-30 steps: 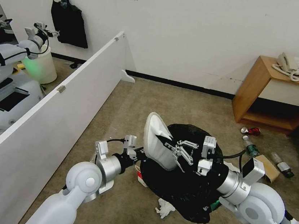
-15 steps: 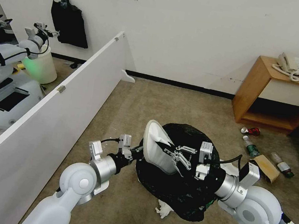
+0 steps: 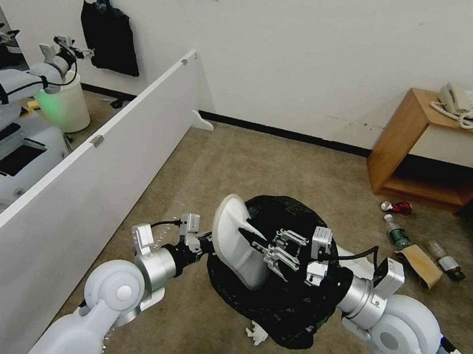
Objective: Pick up the trash bin, then pick up the garbage from the floor and place it into the trash bin.
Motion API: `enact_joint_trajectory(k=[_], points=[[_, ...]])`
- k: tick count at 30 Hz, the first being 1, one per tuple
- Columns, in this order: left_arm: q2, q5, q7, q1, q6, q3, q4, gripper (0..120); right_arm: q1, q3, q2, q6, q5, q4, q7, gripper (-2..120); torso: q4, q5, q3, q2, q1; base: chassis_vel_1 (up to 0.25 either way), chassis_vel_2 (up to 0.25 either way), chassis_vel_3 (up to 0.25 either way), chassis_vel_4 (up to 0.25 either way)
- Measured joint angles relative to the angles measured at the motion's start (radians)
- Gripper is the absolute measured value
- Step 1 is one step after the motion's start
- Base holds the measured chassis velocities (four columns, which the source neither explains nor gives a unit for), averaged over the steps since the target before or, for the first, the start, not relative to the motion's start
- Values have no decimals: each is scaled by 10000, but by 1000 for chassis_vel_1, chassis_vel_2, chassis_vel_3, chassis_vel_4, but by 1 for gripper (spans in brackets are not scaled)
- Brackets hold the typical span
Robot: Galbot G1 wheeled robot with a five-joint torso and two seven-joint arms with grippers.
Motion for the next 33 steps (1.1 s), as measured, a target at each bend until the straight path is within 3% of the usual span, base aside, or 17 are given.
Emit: enact_joint_trajectory(k=[9,12,26,33], points=[[-49,1,4,28,-15,-48,-27,4,37,-106,48,-6,-67,-87,0,79,0,0,0,0,0,0,0,0,0],[-50,1,28,106,-29,-136,-56,4,10,-121,81,-6,-128,-120,-40,95,-1,0,0,0,0,0,0,0,0],[162,-149,-69,573,-26,-631,-527,4,-58,-40,142,77,-215,-209,-155,98,0,0,0,0,0,0,0,0,0],[341,-88,-1185,982,154,-989,-966,4,110,489,186,126,12,-2,100,98,-1,1,0,0,0,0,0,0,0]])
